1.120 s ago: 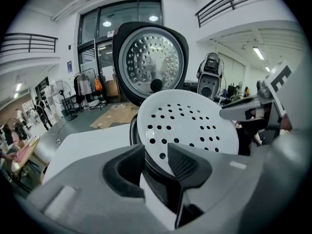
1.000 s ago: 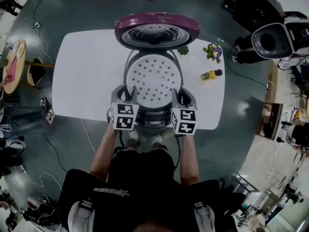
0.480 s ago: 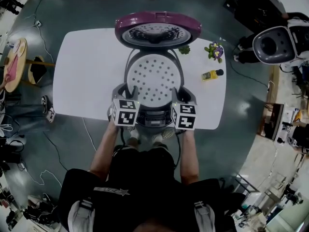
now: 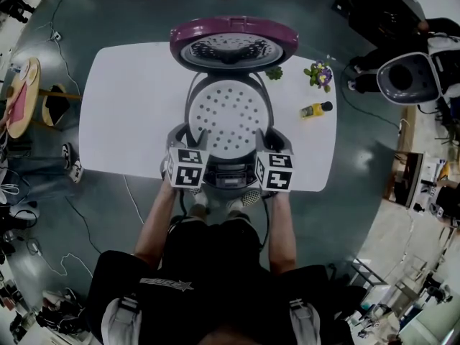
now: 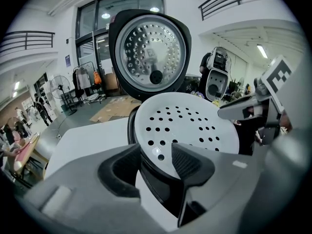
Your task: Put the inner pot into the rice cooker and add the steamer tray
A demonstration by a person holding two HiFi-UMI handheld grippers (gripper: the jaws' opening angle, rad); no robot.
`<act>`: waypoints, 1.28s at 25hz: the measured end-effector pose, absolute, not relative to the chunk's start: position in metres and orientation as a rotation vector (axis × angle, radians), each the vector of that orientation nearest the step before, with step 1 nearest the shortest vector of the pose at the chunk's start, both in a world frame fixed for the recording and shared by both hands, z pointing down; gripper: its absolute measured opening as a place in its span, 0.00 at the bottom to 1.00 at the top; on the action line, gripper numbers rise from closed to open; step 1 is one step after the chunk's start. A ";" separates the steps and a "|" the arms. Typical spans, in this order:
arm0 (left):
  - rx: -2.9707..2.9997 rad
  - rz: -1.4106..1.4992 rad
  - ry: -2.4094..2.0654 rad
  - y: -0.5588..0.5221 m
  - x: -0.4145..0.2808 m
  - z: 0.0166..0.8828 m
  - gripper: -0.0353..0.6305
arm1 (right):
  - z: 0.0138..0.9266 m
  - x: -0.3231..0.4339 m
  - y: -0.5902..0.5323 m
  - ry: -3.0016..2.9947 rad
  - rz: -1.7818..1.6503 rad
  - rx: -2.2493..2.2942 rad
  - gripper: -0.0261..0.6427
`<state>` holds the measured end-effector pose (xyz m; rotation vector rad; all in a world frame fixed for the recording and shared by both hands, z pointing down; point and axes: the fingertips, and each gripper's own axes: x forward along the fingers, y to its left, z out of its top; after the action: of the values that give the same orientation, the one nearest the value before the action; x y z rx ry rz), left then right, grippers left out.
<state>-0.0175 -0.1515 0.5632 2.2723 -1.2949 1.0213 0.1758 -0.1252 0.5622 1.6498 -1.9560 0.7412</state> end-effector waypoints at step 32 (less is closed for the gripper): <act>2.573 0.566 -1.523 -0.151 -0.015 0.418 0.26 | 0.402 0.177 -0.105 -2.269 0.203 1.931 0.23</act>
<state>-0.0145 -0.1508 0.4184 2.5729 -1.5235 0.5664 0.1771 -0.1055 0.4021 1.9313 -2.2687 0.2032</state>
